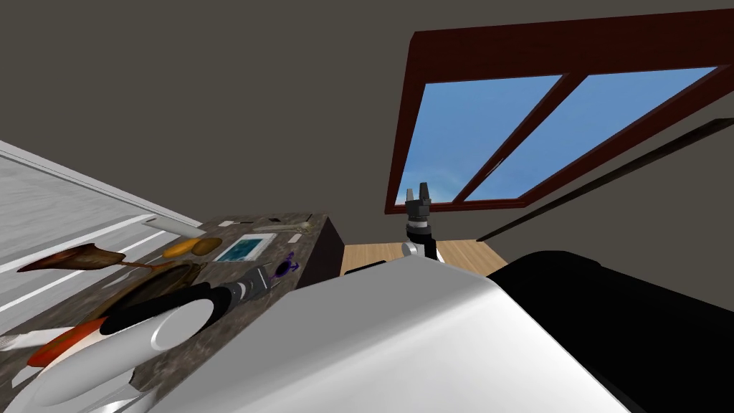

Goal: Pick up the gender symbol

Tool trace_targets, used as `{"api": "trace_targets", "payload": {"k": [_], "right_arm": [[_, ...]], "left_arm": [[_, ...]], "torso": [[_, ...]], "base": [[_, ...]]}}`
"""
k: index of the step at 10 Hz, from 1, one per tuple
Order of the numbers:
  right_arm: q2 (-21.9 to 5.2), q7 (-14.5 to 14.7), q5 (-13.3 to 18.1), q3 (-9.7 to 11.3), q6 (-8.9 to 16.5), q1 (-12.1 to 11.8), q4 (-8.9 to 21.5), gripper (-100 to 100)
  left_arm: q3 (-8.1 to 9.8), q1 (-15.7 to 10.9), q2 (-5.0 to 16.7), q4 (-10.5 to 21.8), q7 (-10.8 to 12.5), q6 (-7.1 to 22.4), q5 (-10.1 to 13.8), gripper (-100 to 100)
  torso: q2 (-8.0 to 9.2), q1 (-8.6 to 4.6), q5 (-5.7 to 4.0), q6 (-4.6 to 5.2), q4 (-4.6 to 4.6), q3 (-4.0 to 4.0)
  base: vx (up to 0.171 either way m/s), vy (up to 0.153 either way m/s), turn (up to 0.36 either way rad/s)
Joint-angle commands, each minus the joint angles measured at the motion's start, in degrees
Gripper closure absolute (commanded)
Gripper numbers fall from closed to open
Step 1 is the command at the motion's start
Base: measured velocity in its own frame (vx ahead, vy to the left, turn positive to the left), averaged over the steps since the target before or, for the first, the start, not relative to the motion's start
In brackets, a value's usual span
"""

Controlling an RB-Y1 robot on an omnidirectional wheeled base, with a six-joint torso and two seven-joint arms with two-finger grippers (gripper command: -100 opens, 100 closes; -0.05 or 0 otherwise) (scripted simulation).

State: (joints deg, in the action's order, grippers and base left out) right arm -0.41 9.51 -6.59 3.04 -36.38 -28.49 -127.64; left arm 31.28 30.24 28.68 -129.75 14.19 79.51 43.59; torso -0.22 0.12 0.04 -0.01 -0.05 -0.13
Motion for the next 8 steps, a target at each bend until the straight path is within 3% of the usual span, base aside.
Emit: {"api": "trace_targets", "payload": {"k": [1,8], "right_arm": [[0.0,0.0,0.0,0.0,0.0,0.0,0.0,0],[0.0,0.0,0.0,0.0,0.0,0.0,0.0,0]], "left_arm": [[1.16,0.34,0.93,1.91,0.8,2.86,1.2,-100],[3.57,0.89,3.32,5.62,3.45,13.2,3.72,-100]], "torso": [[0.0,0.0,0.0,0.0,0.0,0.0],[0.0,-0.01,0.0,0.0,0.0,0.0]], "base": [[0.067,0.03,-0.033],[0.053,0.031,-0.022]]}}
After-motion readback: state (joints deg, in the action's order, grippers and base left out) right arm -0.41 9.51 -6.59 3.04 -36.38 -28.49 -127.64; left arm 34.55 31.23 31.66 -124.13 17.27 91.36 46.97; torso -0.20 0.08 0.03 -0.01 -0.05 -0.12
